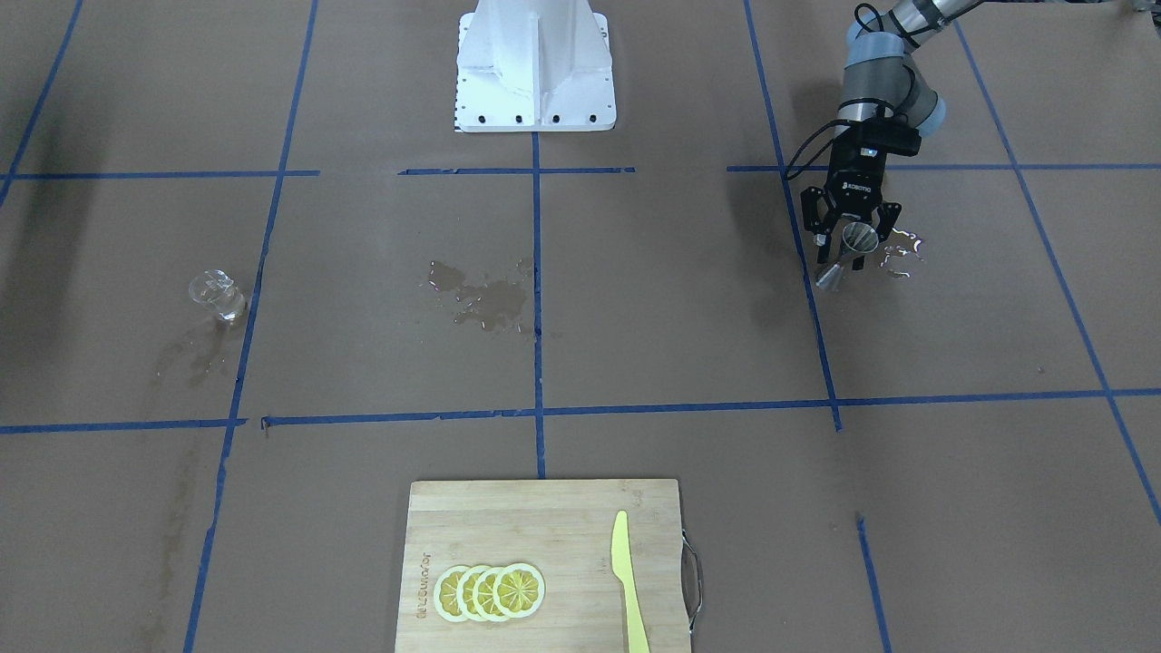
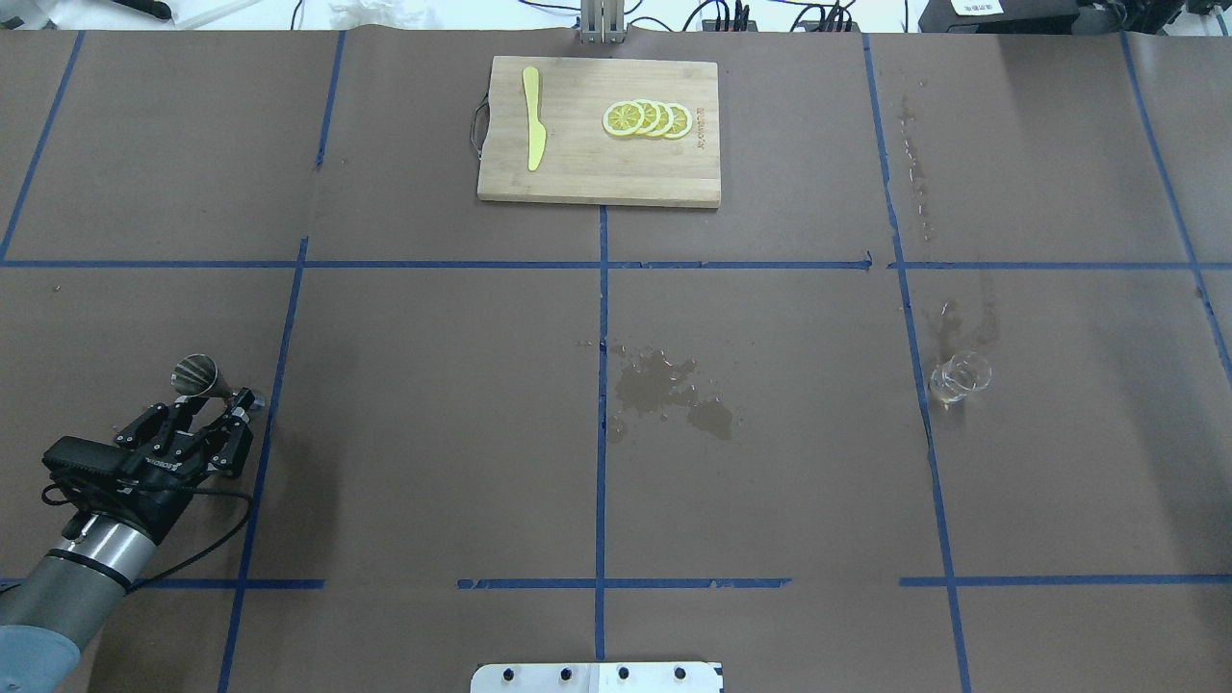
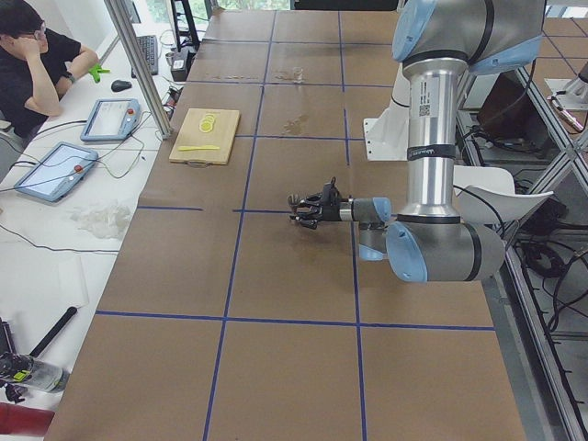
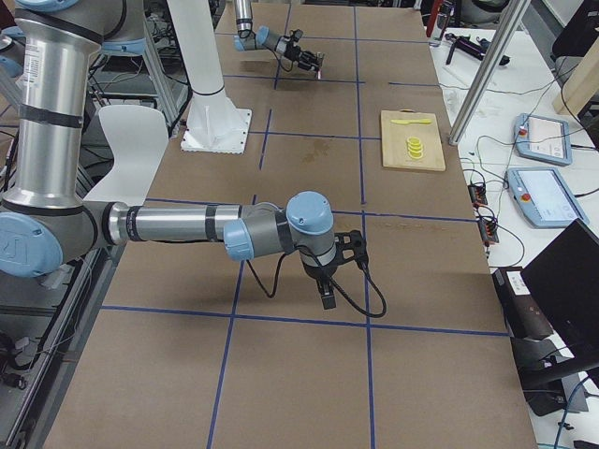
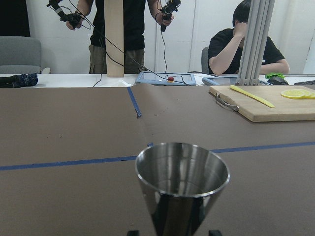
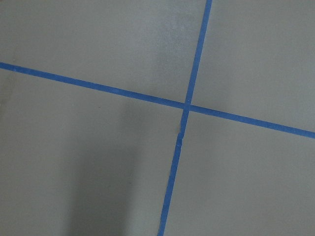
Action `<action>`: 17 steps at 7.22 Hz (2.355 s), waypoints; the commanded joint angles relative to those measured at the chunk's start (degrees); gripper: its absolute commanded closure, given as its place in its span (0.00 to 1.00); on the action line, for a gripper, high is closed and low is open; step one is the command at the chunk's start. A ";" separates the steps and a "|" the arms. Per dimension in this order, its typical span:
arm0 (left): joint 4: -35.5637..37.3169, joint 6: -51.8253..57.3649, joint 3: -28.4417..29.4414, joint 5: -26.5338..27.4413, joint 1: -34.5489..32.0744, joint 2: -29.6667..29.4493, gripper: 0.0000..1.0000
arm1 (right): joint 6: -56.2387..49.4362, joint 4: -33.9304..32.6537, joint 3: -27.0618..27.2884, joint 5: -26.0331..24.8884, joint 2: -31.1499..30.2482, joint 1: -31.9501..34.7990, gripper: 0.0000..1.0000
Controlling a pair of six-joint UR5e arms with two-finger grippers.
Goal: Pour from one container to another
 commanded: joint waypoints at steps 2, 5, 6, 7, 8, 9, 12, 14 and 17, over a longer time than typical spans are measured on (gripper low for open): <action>0.00 -0.09 0.14 0.03 -0.01 0.21 0.64 | -0.03 0.00 0.00 0.00 0.00 0.02 0.00; -1.76 -0.09 0.32 0.12 -0.09 1.08 1.00 | 0.05 0.00 0.00 0.00 0.00 0.02 0.00; -1.85 0.09 -0.03 0.12 -0.09 1.09 1.00 | 0.05 0.00 0.00 0.00 0.00 0.02 0.00; -1.93 0.09 -0.56 0.03 -0.09 1.09 1.00 | -0.03 0.00 0.00 0.00 0.00 0.02 0.00; -5.15 0.78 -0.56 -0.23 -0.18 1.17 1.00 | -0.03 0.00 0.00 0.00 0.00 0.02 0.00; -10.32 9.14 -0.56 -0.23 -0.10 1.09 1.00 | 0.05 0.00 0.00 0.00 0.00 -0.06 0.00; -28.69 38.05 -0.82 -4.93 -0.18 1.09 1.00 | 0.05 0.00 -0.09 0.00 0.00 -0.06 0.00; -31.81 39.81 -0.83 -14.16 -2.71 0.74 1.00 | 0.05 0.00 0.00 0.00 0.00 0.02 0.00; -31.21 47.71 -0.56 -50.64 -22.87 0.39 1.00 | 0.05 0.00 -0.09 -0.09 0.09 0.02 0.00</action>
